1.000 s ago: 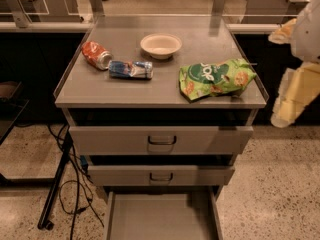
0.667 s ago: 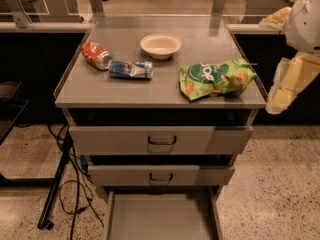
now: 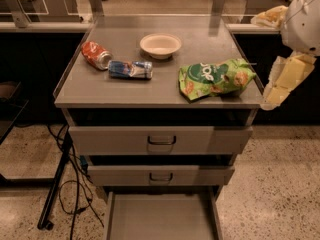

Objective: Place green rice chip bag into bottom drawer

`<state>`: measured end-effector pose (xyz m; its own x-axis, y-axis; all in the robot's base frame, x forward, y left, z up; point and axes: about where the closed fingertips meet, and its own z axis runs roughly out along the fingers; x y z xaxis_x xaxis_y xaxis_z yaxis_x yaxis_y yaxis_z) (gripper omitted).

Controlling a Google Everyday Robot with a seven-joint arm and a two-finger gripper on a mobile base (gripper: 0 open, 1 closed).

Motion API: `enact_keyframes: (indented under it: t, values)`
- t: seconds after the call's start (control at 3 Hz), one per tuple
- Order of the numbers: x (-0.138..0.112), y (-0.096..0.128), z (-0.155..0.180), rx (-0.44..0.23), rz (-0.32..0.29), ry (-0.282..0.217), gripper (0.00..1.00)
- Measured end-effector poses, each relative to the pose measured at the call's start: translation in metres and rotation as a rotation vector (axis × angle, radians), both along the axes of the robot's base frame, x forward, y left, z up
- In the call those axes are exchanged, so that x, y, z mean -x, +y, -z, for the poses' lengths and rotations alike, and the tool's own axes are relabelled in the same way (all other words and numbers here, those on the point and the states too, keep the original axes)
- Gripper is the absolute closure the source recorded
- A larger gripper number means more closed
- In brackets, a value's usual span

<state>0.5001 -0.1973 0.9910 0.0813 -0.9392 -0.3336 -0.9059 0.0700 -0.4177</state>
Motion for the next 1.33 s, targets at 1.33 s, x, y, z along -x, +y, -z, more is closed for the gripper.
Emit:
enact_keyframes:
  t: [1.33]
  values:
    - [-0.103, 0.004, 0.089, 0.127, 0.074, 0.038, 0.00]
